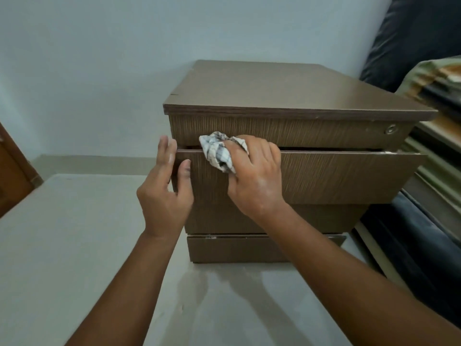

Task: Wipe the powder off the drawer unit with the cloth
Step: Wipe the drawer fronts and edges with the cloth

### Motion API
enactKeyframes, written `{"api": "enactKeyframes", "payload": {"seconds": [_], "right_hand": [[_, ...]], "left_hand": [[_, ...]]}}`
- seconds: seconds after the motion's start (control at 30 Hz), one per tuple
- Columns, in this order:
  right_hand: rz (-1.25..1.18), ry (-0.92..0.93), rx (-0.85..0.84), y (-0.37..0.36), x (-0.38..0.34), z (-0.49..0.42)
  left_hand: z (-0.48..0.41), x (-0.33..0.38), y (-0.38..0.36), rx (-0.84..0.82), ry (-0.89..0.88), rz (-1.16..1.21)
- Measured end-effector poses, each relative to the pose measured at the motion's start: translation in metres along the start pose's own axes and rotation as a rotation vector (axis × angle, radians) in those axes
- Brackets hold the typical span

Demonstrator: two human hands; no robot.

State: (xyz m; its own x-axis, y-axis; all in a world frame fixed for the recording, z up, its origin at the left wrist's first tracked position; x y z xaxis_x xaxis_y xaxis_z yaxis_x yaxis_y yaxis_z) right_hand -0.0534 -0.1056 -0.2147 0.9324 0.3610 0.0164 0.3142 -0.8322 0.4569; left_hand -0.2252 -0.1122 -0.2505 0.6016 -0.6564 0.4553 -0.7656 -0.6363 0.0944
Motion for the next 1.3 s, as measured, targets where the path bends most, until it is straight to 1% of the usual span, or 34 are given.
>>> {"api": "enactKeyframes", "payload": {"seconds": [0.07,0.13,0.3,0.47,0.57,0.8,0.93,1.0,1.07,1.1,1.13,1.17,1.23,1.3], "right_hand": [[0.001,-0.015,0.057,0.006,0.020,0.005],[0.019,-0.027,0.075,0.010,0.040,0.009],[0.080,-0.079,0.088,0.027,0.101,0.023],[0.119,-0.138,0.109,0.047,0.160,0.038],[0.158,-0.162,0.128,0.058,0.192,0.045],[0.233,-0.243,0.161,0.085,0.254,0.061],[0.172,-0.316,0.194,0.098,0.273,0.064],[0.108,-0.434,0.218,0.098,0.275,0.067],[0.023,-0.682,0.258,0.097,0.279,0.079],[-0.025,-0.836,0.303,0.096,0.281,0.089],[-0.067,-0.948,0.371,0.096,0.281,0.099],[-0.092,-0.976,0.453,0.098,0.276,0.105],[-0.101,-0.866,0.553,0.100,0.261,0.104],[-0.135,-0.721,0.586,0.097,0.243,0.093]], "left_hand": [[0.002,-0.004,-0.002,-0.006,-0.076,-0.034],[0.004,-0.011,-0.004,0.014,-0.083,-0.031],[0.009,-0.028,-0.015,0.043,0.032,0.062],[0.012,-0.045,-0.025,-0.037,0.129,0.105],[0.011,-0.048,-0.027,-0.071,0.167,0.090],[0.014,-0.048,-0.030,-0.103,0.168,0.088],[0.011,-0.049,-0.027,-0.105,0.135,0.097],[0.011,-0.047,-0.027,-0.097,0.134,0.102],[0.011,-0.041,-0.026,-0.058,0.130,0.113],[0.011,-0.038,-0.026,-0.036,0.121,0.117],[0.011,-0.034,-0.025,-0.019,0.110,0.119],[0.012,-0.031,-0.025,-0.004,0.095,0.113],[0.012,-0.024,-0.024,0.019,0.057,0.067],[0.009,-0.018,-0.025,0.022,0.034,0.040]]}}
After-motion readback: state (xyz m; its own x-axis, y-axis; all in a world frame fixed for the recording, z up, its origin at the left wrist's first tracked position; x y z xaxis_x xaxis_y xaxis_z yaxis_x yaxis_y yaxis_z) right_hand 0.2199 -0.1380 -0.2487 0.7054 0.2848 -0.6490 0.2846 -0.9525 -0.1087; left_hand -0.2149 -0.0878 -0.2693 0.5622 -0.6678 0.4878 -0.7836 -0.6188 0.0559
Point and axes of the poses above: each hand's wrist, its own z-axis away from the middle knuckle, its own y-axis out of the back of the hand, x = y × z, the point moved 5 cm from there along -z, towards the middle knuckle, and after that the axes turned 5 degrees about z, right-handed, at the moved point
